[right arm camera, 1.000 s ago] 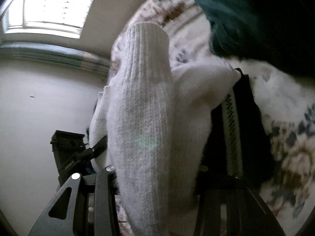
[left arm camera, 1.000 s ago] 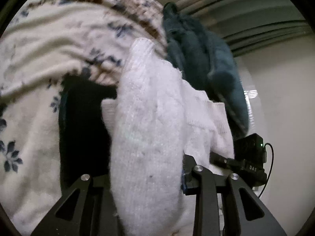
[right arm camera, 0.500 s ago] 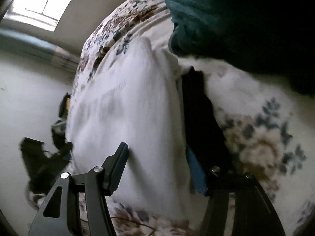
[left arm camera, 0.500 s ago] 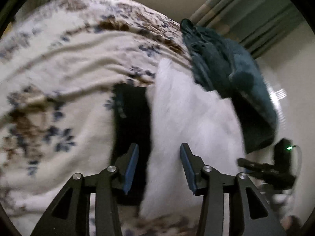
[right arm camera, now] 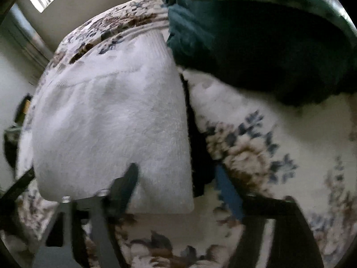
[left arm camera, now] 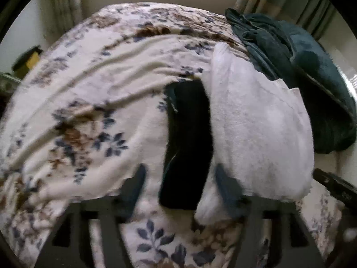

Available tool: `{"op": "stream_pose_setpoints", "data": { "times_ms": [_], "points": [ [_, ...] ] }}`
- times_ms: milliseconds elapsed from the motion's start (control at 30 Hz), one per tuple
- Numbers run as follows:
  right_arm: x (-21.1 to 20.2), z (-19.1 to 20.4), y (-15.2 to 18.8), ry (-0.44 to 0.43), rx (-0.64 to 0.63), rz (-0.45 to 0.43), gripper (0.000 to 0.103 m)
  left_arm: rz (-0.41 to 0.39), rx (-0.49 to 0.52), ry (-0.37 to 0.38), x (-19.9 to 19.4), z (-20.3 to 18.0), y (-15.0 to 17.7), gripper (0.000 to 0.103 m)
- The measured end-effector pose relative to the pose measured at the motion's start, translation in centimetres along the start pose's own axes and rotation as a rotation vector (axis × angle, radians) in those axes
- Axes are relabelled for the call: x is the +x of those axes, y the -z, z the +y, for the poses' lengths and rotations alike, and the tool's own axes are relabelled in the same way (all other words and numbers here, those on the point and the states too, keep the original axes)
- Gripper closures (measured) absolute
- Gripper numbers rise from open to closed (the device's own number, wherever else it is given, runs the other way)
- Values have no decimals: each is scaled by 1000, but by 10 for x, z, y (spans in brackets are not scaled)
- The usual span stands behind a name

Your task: Fold small clothes

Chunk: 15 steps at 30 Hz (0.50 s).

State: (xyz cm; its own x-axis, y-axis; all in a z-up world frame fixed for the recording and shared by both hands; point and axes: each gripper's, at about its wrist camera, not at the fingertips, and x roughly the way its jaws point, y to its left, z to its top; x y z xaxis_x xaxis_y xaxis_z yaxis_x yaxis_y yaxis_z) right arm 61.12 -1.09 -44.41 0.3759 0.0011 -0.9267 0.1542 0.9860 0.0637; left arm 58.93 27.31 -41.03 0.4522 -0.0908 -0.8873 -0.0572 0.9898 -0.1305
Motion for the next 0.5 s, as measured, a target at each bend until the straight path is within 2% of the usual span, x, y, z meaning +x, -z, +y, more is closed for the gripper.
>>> {"op": "stream_pose_setpoints", "data": {
  "times_ms": [33,100,300,500],
  "points": [
    [-9,4,3,35,-17,-22,1,-10,8,-27,-6,-4,1,19],
    [-22,11,9,87,-46,-51,0,-28,19,-20,-19,-11,4,9],
    [-64,18,26,124,-56,-78,0,-36,71,-19,-55,-37,13,9],
    [-134,12,39,148,-42,-125,0,-60,111,-19,-112,-59,21,9]
  ]
}}
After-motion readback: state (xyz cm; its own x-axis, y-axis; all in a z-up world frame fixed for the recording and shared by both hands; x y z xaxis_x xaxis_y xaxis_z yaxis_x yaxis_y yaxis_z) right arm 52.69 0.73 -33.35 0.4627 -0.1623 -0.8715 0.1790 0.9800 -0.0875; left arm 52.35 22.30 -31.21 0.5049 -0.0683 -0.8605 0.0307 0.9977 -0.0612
